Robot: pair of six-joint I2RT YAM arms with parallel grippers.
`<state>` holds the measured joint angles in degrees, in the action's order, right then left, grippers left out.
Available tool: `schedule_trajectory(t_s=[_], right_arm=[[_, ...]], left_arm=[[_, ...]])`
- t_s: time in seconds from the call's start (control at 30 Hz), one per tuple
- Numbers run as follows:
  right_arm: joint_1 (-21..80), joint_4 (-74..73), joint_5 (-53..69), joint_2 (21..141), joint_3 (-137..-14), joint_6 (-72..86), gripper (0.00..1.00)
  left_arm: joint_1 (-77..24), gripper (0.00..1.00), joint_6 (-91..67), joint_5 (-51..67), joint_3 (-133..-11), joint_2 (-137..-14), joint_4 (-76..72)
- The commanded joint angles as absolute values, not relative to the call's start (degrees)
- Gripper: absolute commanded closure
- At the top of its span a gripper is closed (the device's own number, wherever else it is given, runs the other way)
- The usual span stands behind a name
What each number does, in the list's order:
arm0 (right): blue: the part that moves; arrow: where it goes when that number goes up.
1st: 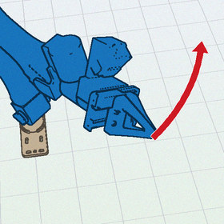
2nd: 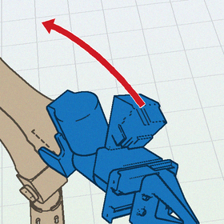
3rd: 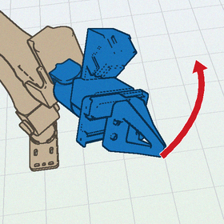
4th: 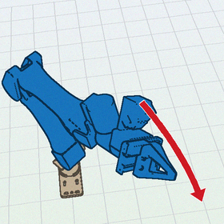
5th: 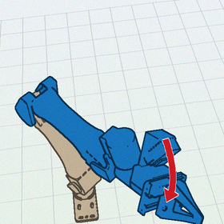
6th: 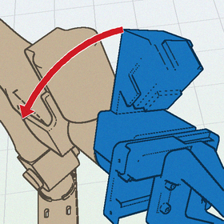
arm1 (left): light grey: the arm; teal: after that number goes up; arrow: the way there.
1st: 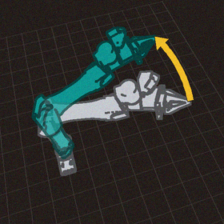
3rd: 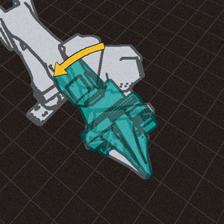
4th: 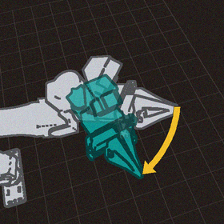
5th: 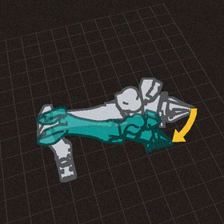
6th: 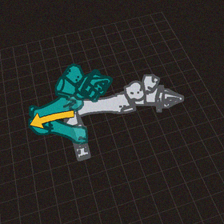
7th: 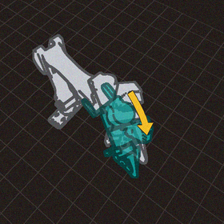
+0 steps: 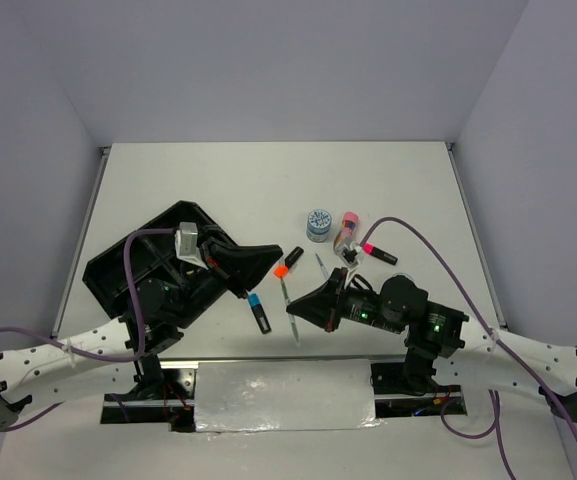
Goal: Sort the stationery into containers
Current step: Close the pen cap on the pen.
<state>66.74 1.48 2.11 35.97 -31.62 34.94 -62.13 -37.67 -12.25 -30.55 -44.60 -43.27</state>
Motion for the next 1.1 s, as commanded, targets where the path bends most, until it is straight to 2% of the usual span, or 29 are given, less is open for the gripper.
schedule_trajectory(t_s=[0.0, 1.07], right_arm=[[67.5, 4.8, 0.1, 36.7, -35.3, 32.6, 1.0], [67.8, 2.7, -3.8, 37.2, -39.5, 28.0, 1.0]], left_arm=[[-62.1, 1.0, -36.7, -12.1, -30.5, -43.3, -47.4], [-62.1, 1.0, -40.5, -12.7, -29.1, -44.9, -46.9]])
